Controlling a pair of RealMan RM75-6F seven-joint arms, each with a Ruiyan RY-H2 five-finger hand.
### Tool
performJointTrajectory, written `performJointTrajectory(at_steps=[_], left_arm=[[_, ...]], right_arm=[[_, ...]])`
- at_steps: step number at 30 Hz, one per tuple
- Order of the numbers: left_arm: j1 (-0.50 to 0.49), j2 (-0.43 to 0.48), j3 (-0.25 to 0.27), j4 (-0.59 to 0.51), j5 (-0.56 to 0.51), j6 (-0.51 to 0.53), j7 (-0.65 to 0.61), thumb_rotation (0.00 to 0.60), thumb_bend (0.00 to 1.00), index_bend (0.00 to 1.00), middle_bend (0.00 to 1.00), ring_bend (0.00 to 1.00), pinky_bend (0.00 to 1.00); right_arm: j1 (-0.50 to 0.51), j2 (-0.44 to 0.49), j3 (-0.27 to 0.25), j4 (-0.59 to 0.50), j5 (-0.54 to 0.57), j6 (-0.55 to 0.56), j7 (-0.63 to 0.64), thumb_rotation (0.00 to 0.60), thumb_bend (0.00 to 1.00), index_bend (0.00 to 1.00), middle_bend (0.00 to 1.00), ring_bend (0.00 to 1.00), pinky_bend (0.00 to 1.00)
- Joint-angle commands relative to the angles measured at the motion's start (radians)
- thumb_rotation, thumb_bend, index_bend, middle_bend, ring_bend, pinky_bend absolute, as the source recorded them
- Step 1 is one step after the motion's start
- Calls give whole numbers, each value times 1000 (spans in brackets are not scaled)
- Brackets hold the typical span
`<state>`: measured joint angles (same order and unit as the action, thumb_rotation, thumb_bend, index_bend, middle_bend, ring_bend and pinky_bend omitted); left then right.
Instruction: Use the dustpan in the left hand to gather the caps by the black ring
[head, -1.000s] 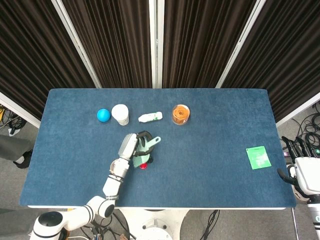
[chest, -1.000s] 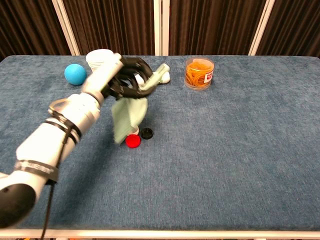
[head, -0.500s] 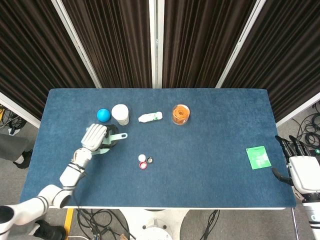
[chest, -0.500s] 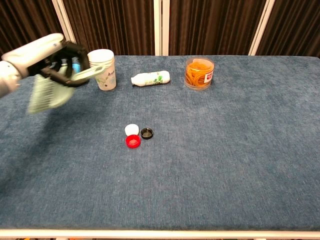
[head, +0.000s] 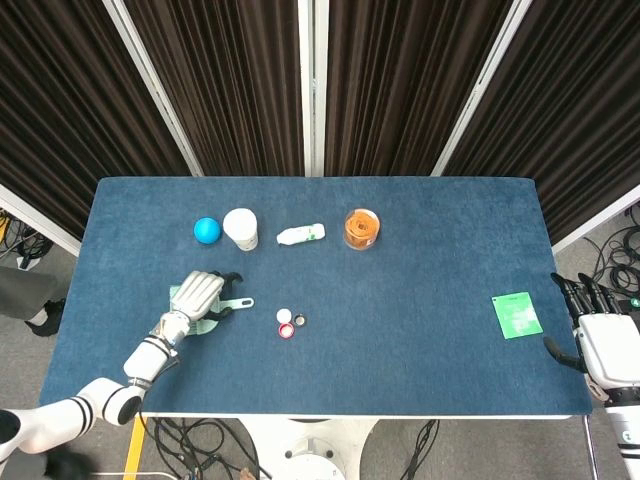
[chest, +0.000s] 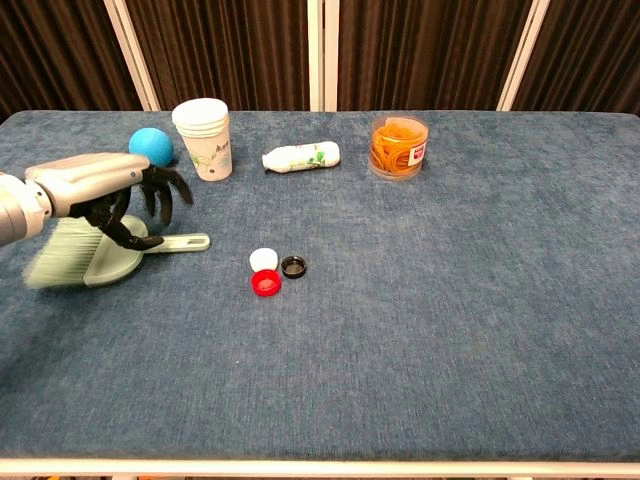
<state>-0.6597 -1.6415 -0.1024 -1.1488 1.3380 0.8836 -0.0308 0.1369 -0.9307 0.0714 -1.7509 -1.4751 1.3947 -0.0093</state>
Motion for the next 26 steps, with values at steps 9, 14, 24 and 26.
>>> performJointTrajectory(at_steps=[9, 14, 24, 26], left_arm=[[135, 207, -34, -130, -36, 217, 12, 600, 237, 144, 255, 208, 340], [260, 310, -10, -165, -70, 345, 40, 600, 237, 155, 256, 208, 304], [486, 416, 65, -302, -37, 615, 94, 600, 237, 170, 255, 208, 294], [515, 431, 79, -340, -29, 640, 104, 600, 236, 170, 255, 208, 294]], right_arm=[[32, -34, 12, 71, -1, -39, 78, 600, 166, 29, 133, 1, 105], [51, -55, 3, 132, -45, -54, 151, 600, 200, 29, 128, 0, 95], [21, -122, -9, 160, -82, 31, 114, 600, 174, 29, 138, 0, 95], [11, -133, -14, 155, -91, 51, 103, 600, 171, 29, 140, 0, 94]])
